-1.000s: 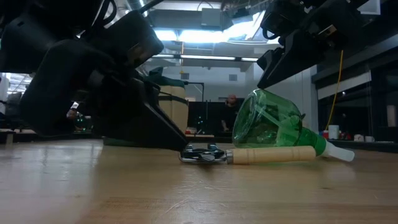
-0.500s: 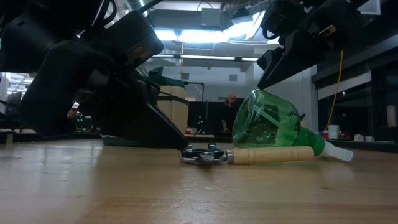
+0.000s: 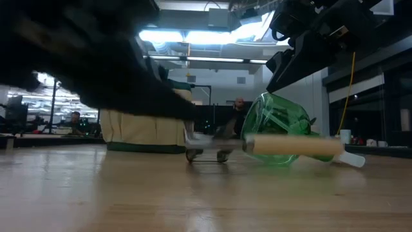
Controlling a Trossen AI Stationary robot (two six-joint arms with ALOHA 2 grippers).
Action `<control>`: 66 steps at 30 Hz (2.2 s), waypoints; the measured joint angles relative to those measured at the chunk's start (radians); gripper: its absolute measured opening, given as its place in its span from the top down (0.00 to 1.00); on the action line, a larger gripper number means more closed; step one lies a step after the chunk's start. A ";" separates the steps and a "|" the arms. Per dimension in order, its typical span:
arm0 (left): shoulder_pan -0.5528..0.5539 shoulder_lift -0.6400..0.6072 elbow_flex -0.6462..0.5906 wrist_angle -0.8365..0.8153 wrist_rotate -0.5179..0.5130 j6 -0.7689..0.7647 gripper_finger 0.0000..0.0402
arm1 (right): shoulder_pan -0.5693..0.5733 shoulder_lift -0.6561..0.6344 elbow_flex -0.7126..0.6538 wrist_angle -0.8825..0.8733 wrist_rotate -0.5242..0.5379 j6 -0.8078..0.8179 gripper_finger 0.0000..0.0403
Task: Pick & Place Garden tools in Gardening bag
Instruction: Put the hand rake into the gardening bag
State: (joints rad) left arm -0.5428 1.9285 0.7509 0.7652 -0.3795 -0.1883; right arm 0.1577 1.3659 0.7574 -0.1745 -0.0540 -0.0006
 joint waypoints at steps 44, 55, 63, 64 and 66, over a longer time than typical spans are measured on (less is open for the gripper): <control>-0.064 -0.248 0.000 -0.081 -0.098 0.098 0.99 | 0.000 0.000 0.000 0.000 0.000 0.000 0.61; -0.064 -0.422 0.000 -0.316 -0.213 0.146 0.99 | 0.000 0.000 0.000 0.000 0.000 0.000 0.61; -0.064 -0.536 0.000 -0.432 -0.296 0.177 0.99 | 0.000 0.000 0.000 0.000 0.000 0.000 0.61; -0.064 -0.547 0.000 -0.444 -0.305 0.183 0.99 | 0.000 0.000 0.000 0.000 0.000 0.000 0.61; -0.063 -0.569 0.000 -0.468 -0.326 0.190 0.99 | 0.000 0.000 0.000 0.000 0.000 0.000 0.61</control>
State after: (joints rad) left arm -0.6058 1.3598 0.7509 0.2976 -0.7057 0.0013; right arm 0.1577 1.3663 0.7574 -0.1745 -0.0540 -0.0009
